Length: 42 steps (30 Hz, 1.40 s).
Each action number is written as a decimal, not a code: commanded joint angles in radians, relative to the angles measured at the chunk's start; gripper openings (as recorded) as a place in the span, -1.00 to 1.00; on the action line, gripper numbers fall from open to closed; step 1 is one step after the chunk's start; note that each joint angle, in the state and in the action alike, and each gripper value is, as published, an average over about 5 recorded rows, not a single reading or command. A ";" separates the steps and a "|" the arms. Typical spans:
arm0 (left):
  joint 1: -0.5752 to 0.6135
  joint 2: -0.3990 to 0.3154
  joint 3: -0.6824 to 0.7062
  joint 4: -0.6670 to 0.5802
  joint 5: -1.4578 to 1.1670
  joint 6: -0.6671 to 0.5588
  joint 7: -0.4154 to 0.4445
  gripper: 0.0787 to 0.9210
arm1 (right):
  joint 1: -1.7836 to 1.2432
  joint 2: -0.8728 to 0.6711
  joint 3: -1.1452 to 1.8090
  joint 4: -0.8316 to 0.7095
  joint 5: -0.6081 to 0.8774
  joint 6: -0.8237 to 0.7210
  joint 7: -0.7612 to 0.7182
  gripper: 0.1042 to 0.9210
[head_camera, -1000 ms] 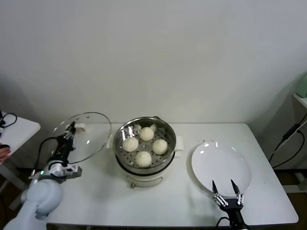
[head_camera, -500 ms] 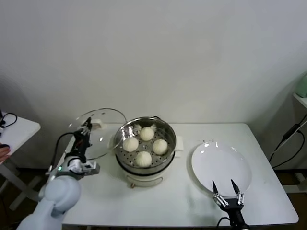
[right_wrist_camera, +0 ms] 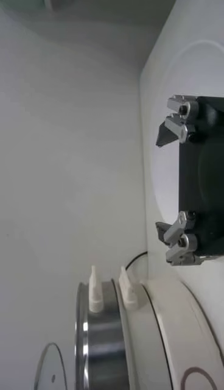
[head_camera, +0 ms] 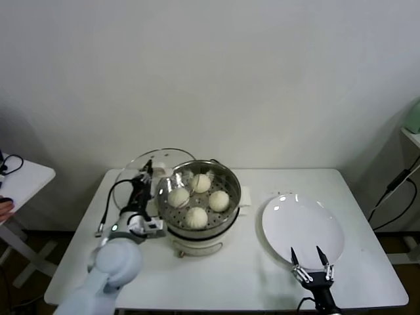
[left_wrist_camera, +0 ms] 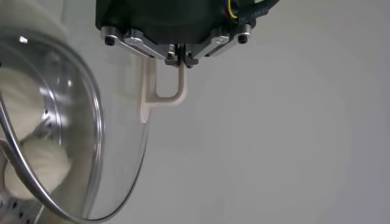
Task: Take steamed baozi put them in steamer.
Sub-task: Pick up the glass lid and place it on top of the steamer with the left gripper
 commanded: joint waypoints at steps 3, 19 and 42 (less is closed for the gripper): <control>-0.051 -0.118 0.129 0.028 0.113 0.031 0.038 -0.87 | 0.000 0.000 0.000 -0.001 -0.002 0.000 -0.001 0.76; -0.079 -0.223 0.203 0.097 0.176 0.048 0.040 -0.87 | -0.006 -0.004 0.002 -0.001 0.000 0.004 0.001 0.76; -0.057 -0.256 0.213 0.116 0.254 0.047 0.077 -0.87 | 0.000 -0.007 0.004 -0.009 0.003 0.013 0.002 0.76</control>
